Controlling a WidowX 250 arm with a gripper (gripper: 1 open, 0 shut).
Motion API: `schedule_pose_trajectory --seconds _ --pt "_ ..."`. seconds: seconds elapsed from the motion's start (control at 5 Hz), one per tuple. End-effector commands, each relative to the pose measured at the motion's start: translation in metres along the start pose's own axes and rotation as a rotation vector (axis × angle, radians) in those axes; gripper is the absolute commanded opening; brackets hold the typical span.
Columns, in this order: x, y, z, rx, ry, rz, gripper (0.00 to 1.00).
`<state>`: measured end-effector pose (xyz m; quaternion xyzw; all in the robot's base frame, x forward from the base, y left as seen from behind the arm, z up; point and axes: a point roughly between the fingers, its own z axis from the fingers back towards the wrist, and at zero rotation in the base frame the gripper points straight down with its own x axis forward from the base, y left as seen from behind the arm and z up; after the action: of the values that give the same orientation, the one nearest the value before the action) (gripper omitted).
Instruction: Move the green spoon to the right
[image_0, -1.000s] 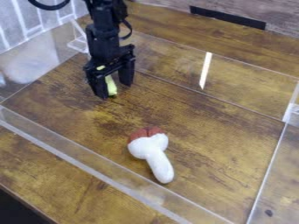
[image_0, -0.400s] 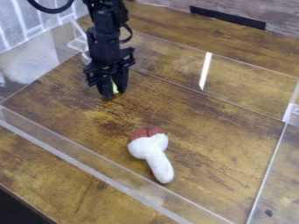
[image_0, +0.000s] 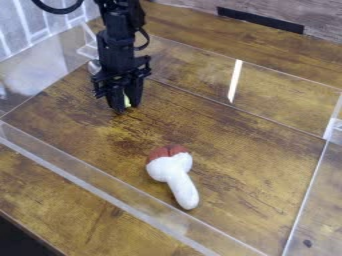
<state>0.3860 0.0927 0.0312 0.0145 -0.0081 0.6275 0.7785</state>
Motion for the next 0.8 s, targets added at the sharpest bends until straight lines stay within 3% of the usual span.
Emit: schedule_pose_trajectory --seconds 0.0,0.6 --pt "0.003 -0.009 0.050 -0.100 -0.045 -0.015 0.00" --pt "-0.008 -0.009 0.095 -0.137 -0.019 -0.079 0.00"
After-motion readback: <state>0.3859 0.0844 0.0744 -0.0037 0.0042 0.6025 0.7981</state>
